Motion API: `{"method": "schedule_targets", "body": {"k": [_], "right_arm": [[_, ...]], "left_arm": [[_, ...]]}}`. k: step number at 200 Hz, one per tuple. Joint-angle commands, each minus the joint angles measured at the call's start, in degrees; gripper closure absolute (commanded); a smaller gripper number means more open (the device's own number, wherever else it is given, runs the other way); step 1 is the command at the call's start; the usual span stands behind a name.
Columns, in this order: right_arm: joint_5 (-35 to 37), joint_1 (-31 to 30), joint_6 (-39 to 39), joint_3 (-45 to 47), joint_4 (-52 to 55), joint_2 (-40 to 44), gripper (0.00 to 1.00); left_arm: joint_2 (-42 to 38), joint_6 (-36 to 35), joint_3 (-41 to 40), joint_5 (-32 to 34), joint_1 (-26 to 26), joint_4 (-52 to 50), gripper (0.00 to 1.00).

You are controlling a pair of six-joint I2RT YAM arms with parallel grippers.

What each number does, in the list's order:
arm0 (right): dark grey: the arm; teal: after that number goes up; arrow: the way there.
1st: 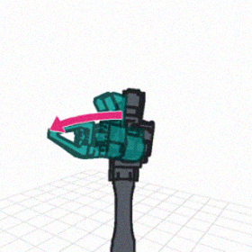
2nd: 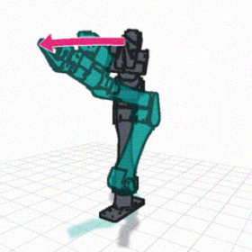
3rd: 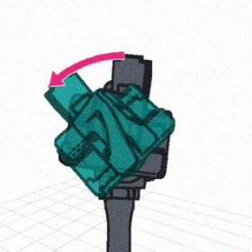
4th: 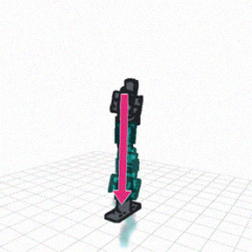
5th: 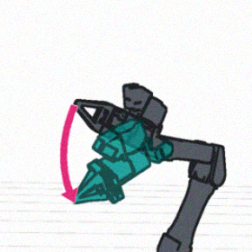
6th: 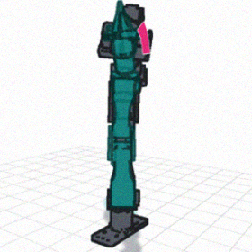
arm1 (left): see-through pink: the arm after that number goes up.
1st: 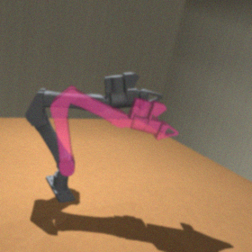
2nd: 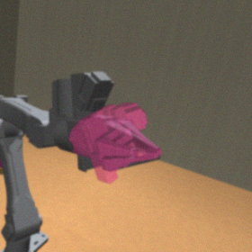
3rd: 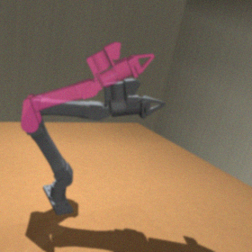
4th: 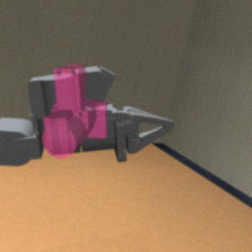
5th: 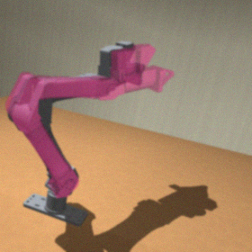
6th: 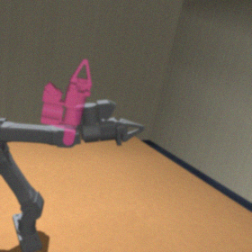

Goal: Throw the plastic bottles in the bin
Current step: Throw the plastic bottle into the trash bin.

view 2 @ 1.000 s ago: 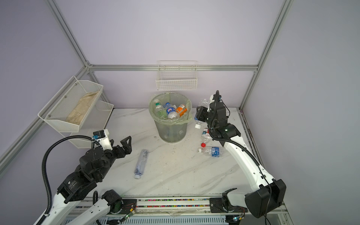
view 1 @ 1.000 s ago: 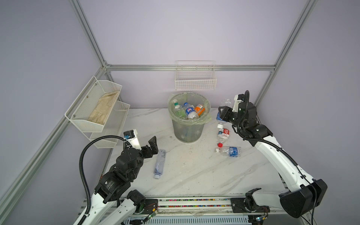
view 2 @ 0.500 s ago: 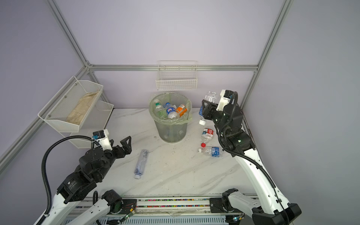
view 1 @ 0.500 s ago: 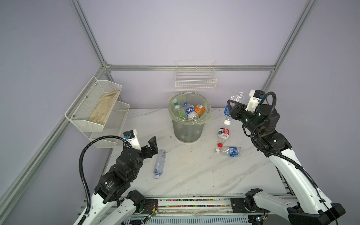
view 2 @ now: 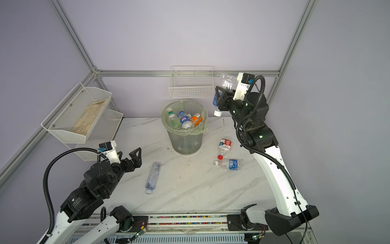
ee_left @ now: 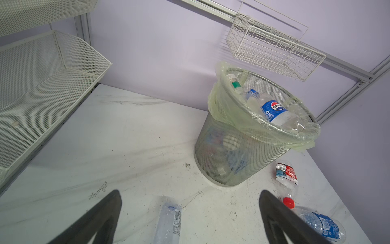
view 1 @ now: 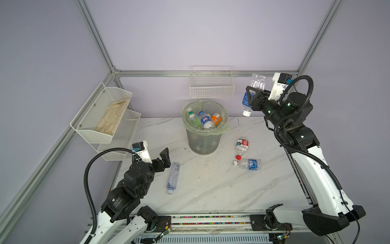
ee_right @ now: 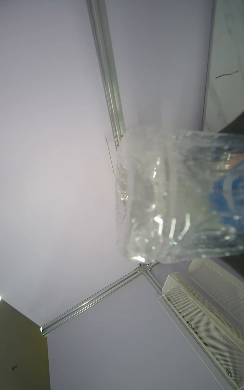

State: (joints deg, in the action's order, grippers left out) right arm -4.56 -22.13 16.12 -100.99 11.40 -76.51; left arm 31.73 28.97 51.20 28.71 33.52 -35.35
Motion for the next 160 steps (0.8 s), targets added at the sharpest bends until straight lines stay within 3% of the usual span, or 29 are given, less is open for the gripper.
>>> {"method": "schedule_targets", "body": {"k": [1, 45, 160], "right_arm": [[-2.52, 0.14, -1.71, -5.54, 1.26, -2.68, 0.74], [-3.8, -0.88, -1.53, -14.99, 3.58, -8.24, 0.74], [1.69, -8.71, -6.62, -34.33, 14.85, -23.2, 0.72]], "left_arm": [[-0.45, 0.11, 0.37, -0.46, 0.14, 0.9, 0.0], [-0.53, -0.19, 0.49, -0.67, 0.14, 0.9, 0.0], [-2.99, -1.02, 0.24, 0.38, 0.14, -0.66, 0.0]]}}
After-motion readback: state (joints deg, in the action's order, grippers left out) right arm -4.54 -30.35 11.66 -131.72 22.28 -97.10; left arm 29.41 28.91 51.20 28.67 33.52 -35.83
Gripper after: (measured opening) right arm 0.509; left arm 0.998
